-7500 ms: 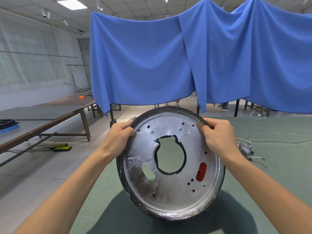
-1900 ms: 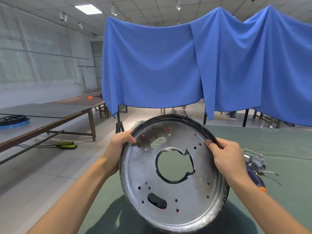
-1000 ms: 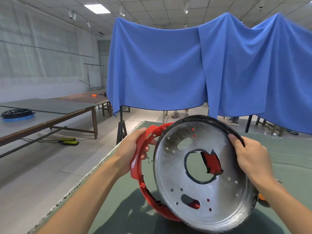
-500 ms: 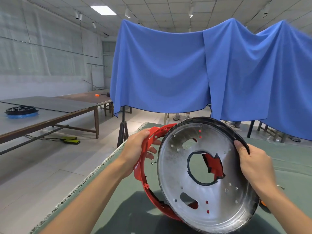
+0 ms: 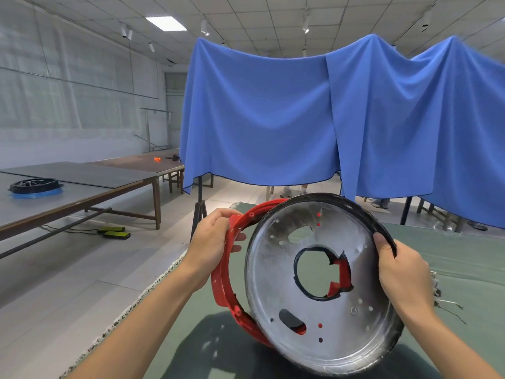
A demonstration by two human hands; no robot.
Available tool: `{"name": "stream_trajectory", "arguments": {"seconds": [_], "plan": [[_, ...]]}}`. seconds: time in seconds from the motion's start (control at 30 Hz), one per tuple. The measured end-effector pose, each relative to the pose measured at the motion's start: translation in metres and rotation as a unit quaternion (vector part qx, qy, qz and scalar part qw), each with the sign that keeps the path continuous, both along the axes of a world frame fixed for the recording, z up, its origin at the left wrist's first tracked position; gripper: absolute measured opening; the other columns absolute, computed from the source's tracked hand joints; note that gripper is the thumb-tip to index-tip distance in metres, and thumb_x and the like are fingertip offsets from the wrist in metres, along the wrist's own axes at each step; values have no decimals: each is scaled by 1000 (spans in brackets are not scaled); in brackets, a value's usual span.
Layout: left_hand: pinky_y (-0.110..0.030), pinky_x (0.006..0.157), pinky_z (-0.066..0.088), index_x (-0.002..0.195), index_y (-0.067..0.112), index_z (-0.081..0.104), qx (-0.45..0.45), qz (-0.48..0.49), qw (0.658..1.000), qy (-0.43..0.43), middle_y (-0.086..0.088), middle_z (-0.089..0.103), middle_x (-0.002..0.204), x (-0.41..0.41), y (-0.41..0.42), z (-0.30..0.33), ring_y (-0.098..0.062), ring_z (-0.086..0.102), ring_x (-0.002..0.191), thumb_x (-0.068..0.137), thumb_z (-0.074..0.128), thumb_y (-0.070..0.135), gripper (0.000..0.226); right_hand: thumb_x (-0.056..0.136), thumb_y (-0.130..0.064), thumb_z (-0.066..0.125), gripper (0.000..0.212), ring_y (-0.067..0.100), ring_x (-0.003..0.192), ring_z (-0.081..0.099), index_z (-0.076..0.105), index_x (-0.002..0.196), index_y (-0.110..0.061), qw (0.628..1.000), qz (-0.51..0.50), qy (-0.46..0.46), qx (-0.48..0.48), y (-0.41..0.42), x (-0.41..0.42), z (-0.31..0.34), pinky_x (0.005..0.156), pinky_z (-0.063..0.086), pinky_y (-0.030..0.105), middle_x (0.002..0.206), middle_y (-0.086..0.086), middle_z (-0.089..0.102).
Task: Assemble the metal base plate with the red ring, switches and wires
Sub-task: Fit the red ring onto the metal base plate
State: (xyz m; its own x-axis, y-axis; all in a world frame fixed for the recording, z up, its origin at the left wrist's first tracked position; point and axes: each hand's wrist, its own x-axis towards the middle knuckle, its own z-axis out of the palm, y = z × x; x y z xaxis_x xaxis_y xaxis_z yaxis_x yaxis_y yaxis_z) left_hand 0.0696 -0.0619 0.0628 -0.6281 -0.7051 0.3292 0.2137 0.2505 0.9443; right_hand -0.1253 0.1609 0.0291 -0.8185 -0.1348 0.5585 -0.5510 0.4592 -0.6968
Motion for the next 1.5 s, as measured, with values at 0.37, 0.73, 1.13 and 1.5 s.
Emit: {"name": "stream_trajectory", "arguments": {"seconds": [0.37, 0.73, 1.13, 1.5], "plan": [[-30, 48, 51, 110, 20, 65, 9, 66, 996, 59, -7, 58, 69, -6, -4, -24, -19, 55, 57, 81, 57, 50, 43, 97, -48, 40, 54, 23, 57, 47, 39, 54, -16, 1000, 0, 2, -7, 6, -4, -14, 49, 30, 31, 54, 3, 52], [-33, 49, 57, 94, 30, 65, 41, 107, 991, 63, -3, 64, 79, -16, -10, -32, -16, 65, 55, 99, 43, 34, 23, 97, -44, 42, 48, 19, 60, 48, 46, 56, -19, 997, 57, 16, -43, 2, 2, -19, 53, 35, 33, 56, -1, 54], [-40, 62, 59, 92, 25, 60, 23, 142, 988, 50, -4, 63, 80, -20, -14, -29, -29, 69, 66, 102, 34, 31, 29, 98, -43, 42, 48, 30, 66, 50, 52, 63, -11, 996, 67, -7, -50, 4, 0, -22, 61, 40, 40, 60, 5, 55], [-28, 48, 55, 102, 24, 60, -37, 124, 991, 39, 0, 61, 78, -22, -3, -24, -25, 67, 62, 103, 33, 31, 28, 98, -46, 40, 44, 12, 61, 50, 49, 61, -24, 998, 49, -23, -44, 5, 3, -20, 50, 31, 29, 60, -5, 55]]}}
